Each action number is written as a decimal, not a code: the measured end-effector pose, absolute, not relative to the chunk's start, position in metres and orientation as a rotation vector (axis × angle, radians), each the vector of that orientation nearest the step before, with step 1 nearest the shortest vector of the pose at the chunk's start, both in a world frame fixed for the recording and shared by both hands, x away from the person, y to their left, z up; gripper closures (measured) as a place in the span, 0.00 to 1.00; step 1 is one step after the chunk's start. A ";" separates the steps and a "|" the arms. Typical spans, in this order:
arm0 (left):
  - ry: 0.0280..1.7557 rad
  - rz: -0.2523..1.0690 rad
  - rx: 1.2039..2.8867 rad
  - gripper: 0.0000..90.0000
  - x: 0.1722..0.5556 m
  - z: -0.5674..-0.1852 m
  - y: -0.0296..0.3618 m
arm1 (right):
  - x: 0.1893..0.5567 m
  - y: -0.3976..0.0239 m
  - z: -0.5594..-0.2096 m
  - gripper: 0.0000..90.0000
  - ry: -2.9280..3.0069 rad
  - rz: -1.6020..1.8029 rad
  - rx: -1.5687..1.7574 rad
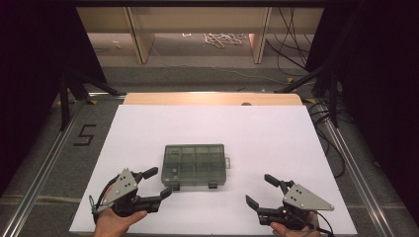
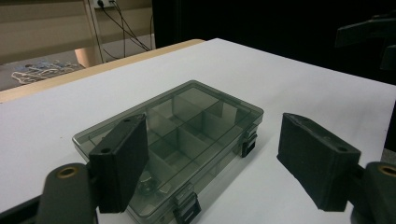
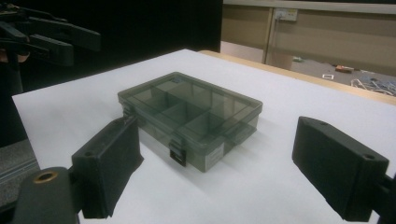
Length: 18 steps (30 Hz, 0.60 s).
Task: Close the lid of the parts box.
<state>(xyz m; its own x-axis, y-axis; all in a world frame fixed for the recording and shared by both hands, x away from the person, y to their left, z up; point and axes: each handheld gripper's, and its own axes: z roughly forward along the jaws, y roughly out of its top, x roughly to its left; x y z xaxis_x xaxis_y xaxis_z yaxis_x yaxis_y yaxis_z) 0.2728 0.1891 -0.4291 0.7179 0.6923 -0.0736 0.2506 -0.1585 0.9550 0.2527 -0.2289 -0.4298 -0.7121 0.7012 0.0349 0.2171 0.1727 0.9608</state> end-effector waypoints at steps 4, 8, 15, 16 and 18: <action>0.748 0.455 1.738 0.26 0.273 -0.429 0.192 | 0.253 -0.230 -0.430 0.18 2.034 1.566 0.871; 0.736 0.453 1.748 0.26 0.275 -0.431 0.191 | 0.254 -0.229 -0.430 0.18 2.036 1.569 0.863; 0.720 0.450 1.756 0.26 0.276 -0.432 0.190 | 0.253 -0.230 -0.430 0.18 2.035 1.567 0.868; 0.725 0.449 1.750 0.26 0.276 -0.432 0.190 | 0.253 -0.230 -0.430 0.18 2.034 1.566 0.868; 0.722 0.450 1.753 0.26 0.276 -0.432 0.190 | 0.254 -0.230 -0.429 0.18 2.035 1.567 0.866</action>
<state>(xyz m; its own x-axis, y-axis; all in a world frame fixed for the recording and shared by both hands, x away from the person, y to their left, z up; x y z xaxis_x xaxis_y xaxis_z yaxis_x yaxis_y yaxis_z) 0.2756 0.1900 -0.4320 0.7391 0.6709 -0.0604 0.2419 -0.1807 0.9533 0.2535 -0.2297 -0.4295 -0.7136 0.6995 0.0388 0.2164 0.1674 0.9619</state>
